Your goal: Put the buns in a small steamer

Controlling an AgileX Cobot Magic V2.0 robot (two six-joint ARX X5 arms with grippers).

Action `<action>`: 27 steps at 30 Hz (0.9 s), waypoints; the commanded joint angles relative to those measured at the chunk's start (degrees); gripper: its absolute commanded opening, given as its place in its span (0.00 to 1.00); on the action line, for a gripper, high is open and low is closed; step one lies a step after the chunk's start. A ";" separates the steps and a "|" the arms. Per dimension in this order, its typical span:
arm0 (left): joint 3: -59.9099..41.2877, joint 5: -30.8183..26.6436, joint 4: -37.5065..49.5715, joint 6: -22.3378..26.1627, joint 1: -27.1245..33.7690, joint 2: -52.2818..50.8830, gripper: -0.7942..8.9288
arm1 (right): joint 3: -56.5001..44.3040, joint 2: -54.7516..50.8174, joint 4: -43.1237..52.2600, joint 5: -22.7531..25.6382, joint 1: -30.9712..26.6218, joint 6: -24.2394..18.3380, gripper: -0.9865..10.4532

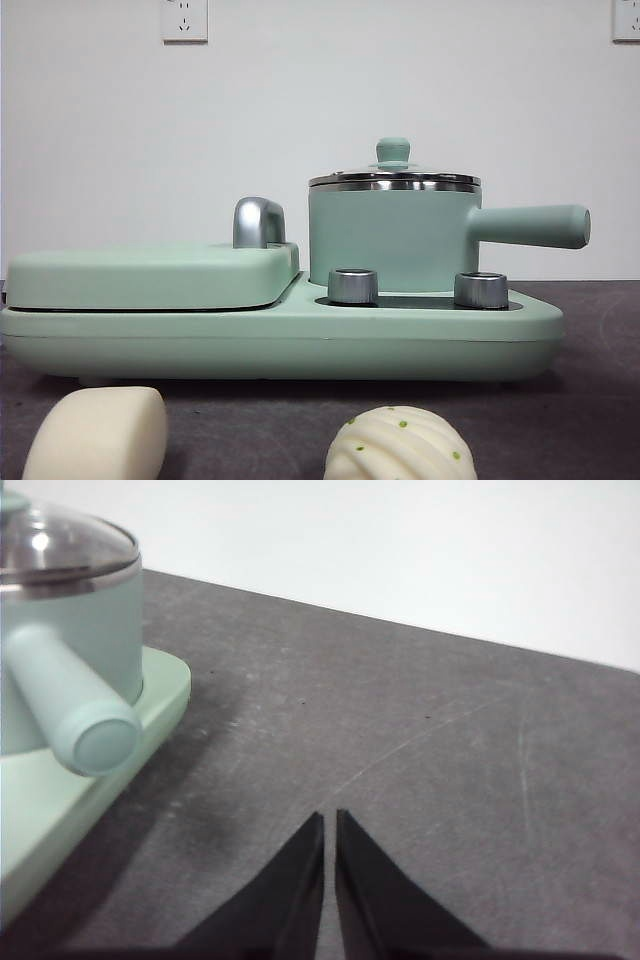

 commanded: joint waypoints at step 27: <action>13.59 2.27 0.13 -32.54 -0.11 5.31 0.09 | 19.93 8.26 0.24 -6.12 -0.02 33.75 0.10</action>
